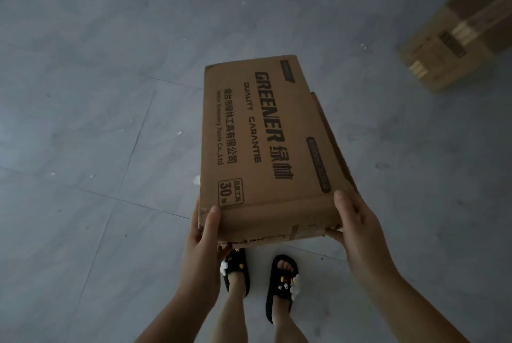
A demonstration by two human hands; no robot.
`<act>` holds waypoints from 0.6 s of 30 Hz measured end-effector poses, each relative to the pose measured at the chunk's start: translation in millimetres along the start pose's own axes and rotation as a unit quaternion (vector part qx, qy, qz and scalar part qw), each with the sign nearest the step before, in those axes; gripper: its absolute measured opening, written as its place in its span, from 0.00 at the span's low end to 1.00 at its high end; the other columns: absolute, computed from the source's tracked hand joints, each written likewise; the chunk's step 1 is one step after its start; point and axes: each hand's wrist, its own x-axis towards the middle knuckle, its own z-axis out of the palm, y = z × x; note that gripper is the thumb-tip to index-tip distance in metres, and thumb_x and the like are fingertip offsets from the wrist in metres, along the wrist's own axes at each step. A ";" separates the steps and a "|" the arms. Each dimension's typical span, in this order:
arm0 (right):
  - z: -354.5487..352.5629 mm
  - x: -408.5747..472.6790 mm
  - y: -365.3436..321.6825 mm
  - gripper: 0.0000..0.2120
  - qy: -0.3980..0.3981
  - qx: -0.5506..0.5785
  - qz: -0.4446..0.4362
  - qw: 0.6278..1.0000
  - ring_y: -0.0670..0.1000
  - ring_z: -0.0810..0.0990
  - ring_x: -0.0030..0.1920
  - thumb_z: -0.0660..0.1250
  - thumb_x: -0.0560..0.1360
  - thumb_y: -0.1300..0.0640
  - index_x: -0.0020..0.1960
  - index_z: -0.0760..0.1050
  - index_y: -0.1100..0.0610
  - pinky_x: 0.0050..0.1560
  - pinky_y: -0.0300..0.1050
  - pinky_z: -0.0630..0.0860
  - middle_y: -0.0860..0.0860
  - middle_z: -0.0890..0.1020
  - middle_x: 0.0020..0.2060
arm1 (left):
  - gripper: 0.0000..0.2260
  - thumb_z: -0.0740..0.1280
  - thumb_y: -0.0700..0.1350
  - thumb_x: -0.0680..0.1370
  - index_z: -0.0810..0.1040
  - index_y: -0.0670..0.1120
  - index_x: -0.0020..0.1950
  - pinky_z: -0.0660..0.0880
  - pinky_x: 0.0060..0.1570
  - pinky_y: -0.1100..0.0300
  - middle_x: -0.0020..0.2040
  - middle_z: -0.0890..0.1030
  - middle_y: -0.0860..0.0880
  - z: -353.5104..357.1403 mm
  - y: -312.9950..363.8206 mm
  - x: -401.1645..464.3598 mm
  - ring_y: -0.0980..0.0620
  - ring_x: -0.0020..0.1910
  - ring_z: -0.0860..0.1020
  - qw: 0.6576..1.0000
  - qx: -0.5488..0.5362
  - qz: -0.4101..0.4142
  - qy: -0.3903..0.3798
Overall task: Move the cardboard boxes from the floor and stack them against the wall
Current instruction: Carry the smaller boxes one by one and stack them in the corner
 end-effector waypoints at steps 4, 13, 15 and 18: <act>10.5 -69.2 -91.4 0.36 -0.054 -0.011 -0.061 0.997 0.39 0.80 0.53 0.64 0.60 0.26 0.66 0.70 0.39 0.59 0.52 0.78 0.35 0.80 0.53 | 0.26 0.64 0.56 0.70 0.71 0.53 0.68 0.75 0.57 0.46 0.50 0.82 0.59 -25.9 65.0 -96.6 0.58 0.54 0.78 0.998 -0.039 0.054 0.022; 70.2 -170.8 -208.0 0.43 -0.182 0.018 -0.148 0.972 0.40 0.82 0.49 0.70 0.54 0.28 0.67 0.70 0.42 0.46 0.44 0.82 0.36 0.82 0.49 | 0.18 0.65 0.55 0.67 0.74 0.60 0.56 0.72 0.60 0.42 0.49 0.80 0.61 -102.8 154.0 -218.0 0.59 0.52 0.76 0.973 -0.143 0.157 0.087; 96.8 -183.5 -221.2 0.40 -0.208 0.021 -0.149 0.966 0.40 0.82 0.47 0.70 0.56 0.31 0.66 0.71 0.42 0.42 0.42 0.82 0.39 0.83 0.48 | 0.12 0.65 0.54 0.70 0.74 0.61 0.53 0.72 0.60 0.42 0.49 0.79 0.61 -125.5 168.1 -227.7 0.60 0.51 0.75 0.966 -0.168 0.164 0.110; 144.8 -196.0 -235.1 0.32 -0.238 0.011 -0.151 0.959 0.42 0.83 0.47 0.65 0.64 0.38 0.67 0.71 0.44 0.48 0.48 0.81 0.44 0.82 0.52 | 0.06 0.64 0.51 0.75 0.74 0.58 0.52 0.72 0.58 0.43 0.49 0.78 0.59 -164.0 182.0 -232.4 0.60 0.49 0.74 0.952 -0.213 0.169 0.142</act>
